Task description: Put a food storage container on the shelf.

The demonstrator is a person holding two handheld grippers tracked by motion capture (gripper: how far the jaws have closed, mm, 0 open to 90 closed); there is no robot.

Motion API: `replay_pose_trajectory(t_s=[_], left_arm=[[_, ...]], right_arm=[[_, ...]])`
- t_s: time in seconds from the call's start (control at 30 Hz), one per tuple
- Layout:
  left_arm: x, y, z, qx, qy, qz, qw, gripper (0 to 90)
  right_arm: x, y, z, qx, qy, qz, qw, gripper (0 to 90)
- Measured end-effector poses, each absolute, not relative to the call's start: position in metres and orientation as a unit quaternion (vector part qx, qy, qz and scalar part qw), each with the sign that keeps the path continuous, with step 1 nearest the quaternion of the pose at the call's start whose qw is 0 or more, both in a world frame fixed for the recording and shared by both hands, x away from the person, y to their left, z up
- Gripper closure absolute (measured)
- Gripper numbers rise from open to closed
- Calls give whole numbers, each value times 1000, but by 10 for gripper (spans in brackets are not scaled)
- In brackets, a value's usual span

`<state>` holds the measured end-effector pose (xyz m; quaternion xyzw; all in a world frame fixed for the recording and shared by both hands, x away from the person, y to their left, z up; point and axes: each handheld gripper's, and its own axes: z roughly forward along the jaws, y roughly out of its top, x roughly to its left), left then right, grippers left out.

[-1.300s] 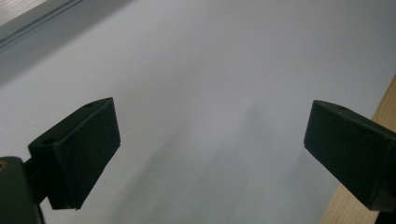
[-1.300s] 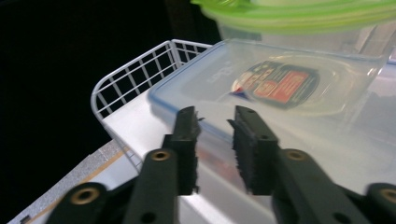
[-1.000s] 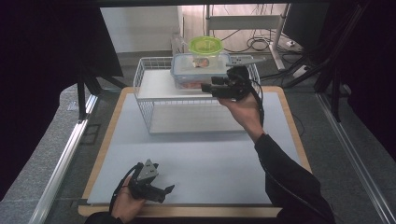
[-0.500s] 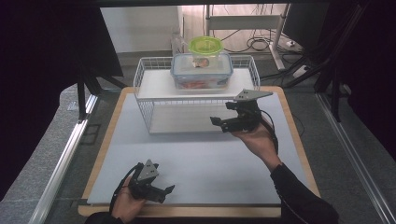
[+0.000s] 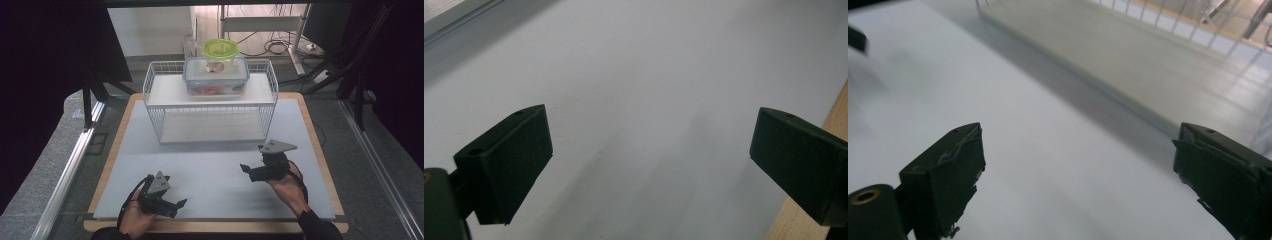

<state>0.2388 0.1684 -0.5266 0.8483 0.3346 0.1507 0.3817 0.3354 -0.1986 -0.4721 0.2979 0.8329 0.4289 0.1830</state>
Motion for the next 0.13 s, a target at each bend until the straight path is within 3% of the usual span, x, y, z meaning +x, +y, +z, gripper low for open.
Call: replay_pose_trajectory(t_s=[0.13], left_arm=[[239, 168, -526, 848, 335, 150, 382, 35]], right_arm=[[332, -209, -487, 310, 839, 413, 173, 58]])
